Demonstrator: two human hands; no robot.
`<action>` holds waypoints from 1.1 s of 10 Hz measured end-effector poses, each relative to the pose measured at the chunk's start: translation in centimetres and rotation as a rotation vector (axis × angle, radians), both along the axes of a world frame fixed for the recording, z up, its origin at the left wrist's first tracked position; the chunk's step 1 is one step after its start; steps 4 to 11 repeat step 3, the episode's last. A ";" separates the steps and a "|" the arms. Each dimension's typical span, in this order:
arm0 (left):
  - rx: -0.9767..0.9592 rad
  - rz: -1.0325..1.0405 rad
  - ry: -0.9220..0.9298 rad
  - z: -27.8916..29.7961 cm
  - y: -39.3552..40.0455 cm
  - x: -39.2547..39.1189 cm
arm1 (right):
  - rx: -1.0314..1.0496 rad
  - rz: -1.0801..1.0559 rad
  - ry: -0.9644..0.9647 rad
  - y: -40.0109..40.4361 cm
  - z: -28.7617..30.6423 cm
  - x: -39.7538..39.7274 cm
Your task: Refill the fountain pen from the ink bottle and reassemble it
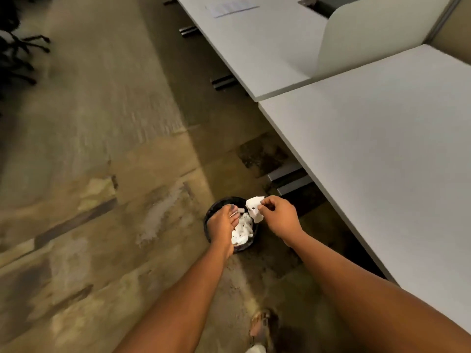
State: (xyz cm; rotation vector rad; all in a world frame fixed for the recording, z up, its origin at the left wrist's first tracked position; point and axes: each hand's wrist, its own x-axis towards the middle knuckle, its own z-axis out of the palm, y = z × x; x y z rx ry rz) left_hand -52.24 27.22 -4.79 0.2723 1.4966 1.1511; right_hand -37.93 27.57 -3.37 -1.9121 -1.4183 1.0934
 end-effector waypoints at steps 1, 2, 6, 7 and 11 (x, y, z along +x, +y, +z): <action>-0.014 0.042 0.035 -1.4 1.9 -1.8 | -0.006 0.011 -0.033 3.3 -1.8 -2.4; -0.016 0.073 0.043 -3.2 3.3 -3.2 | -0.084 0.027 -0.026 6.5 -4.8 -4.2; -0.018 0.078 0.081 -4.5 4.2 -4.3 | -0.210 0.074 -0.068 9.1 -8.2 -4.6; -0.018 0.078 0.081 -4.5 4.2 -4.3 | -0.210 0.074 -0.068 9.1 -8.2 -4.6; -0.018 0.078 0.081 -4.5 4.2 -4.3 | -0.210 0.074 -0.068 9.1 -8.2 -4.6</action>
